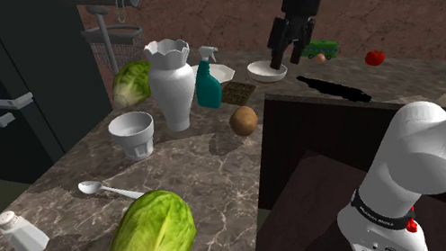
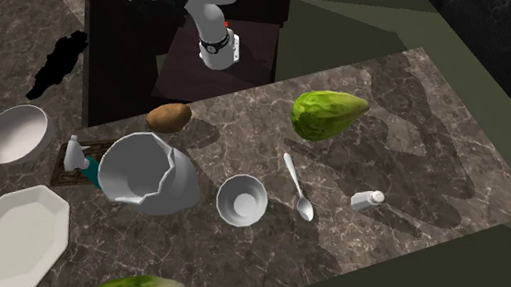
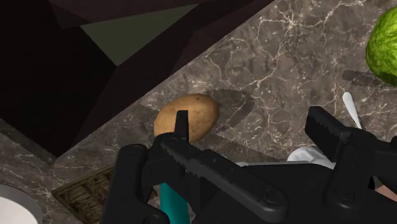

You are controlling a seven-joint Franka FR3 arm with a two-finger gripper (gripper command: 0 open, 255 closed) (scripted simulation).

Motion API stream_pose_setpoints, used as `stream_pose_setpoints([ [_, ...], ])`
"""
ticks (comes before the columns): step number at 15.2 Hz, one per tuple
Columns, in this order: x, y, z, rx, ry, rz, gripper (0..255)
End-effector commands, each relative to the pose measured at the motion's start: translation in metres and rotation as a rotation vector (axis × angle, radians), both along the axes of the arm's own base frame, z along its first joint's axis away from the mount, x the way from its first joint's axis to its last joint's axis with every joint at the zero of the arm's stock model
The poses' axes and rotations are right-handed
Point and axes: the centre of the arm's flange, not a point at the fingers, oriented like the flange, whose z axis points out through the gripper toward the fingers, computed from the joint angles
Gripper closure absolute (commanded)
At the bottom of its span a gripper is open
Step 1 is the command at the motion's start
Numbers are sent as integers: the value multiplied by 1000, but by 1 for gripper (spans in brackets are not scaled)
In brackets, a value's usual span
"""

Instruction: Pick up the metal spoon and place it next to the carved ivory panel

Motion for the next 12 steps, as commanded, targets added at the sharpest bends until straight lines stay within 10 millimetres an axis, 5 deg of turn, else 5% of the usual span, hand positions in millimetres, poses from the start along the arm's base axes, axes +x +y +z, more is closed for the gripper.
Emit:
stream_pose_setpoints([
  [1,0,0,0,0,0,0,0],
  [12,106,112,-46,-76,70,106,0],
])
